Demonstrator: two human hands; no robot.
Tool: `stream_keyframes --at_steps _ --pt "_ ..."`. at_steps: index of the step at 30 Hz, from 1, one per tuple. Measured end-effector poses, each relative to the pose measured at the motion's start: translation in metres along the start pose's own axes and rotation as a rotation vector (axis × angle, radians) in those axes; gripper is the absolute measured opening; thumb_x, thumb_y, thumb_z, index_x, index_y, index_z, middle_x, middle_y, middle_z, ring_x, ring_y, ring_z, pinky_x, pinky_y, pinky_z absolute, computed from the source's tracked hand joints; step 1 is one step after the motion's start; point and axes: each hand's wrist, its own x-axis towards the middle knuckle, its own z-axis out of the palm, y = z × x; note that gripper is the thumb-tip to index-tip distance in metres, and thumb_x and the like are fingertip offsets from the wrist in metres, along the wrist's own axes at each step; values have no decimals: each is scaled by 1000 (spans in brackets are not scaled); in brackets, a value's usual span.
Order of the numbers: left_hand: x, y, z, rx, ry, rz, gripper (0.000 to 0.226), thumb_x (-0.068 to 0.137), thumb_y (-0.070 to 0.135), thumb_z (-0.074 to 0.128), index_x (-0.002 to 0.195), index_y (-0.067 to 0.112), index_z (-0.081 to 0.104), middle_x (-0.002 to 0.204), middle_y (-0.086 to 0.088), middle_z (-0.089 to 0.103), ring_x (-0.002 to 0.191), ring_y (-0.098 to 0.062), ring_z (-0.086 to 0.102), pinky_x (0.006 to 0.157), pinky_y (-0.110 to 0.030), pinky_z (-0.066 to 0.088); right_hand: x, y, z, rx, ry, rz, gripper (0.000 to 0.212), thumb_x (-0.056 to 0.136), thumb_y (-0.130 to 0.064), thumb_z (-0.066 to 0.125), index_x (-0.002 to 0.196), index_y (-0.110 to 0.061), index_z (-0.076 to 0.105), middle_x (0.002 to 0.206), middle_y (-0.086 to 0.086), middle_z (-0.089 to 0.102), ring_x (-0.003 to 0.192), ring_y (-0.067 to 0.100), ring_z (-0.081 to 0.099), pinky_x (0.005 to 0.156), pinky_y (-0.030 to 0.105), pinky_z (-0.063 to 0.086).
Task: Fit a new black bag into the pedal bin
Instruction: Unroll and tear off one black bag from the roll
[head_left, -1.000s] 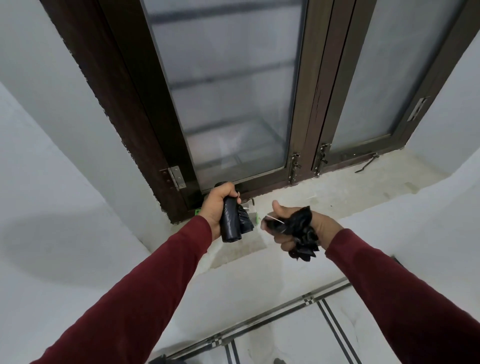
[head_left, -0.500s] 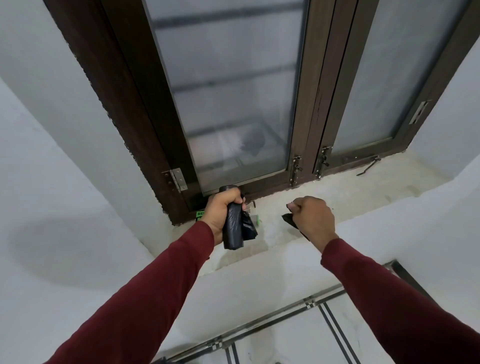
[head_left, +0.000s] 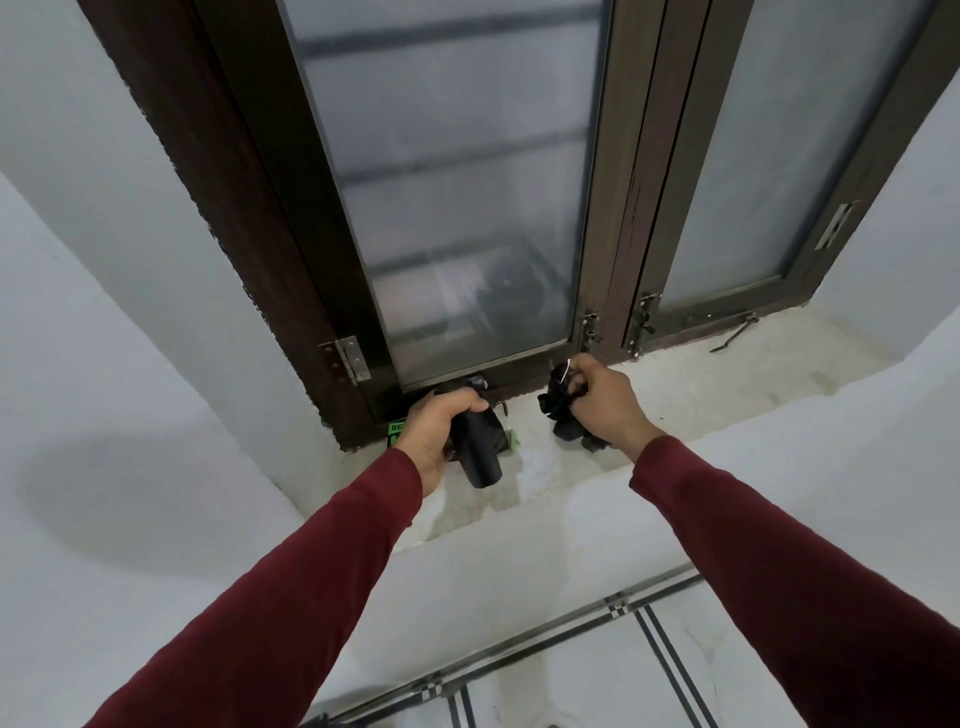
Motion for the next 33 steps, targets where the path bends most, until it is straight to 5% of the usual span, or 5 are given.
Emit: stream_keyframes --at_steps 8,14,18,25,33 --pt "-2 3 -8 -92 30 -52 60 65 18 79 124 9 69 110 -12 69 101 -28 66 84 -41 58 3 11 14 -428 253 -181 39 81 8 59 110 -14 44 79 7 66 72 32 63 58 36 48" --pt "-4 2 -11 -86 44 -50 27 84 12 73 110 18 66 112 -10 66 101 -26 63 74 -38 55 3 28 24 -36 -212 -268 61 82 19 40 123 -23 58 114 4 72 107 15 68 95 26 54" --pt "-3 1 -10 -76 27 -26 22 88 13 72 108 19 64 112 -9 66 104 -27 65 75 -40 59 -6 34 20 118 -14 -252 60 73 24 45 110 -22 58 112 6 62 106 25 65 85 27 55" --pt "0 0 -5 -104 25 -26 20 88 12 73 105 18 64 113 -10 65 106 -31 66 89 -46 60 -20 46 11 -725 183 209 71 79 -40 75 141 -27 43 130 11 45 110 38 50 78 46 48" --pt "0 0 -2 -106 10 -21 20 88 13 73 104 19 64 112 -8 65 104 -30 67 86 -45 60 2 48 -7 -187 130 134 30 83 4 54 93 -13 77 98 17 72 98 38 68 86 33 51"
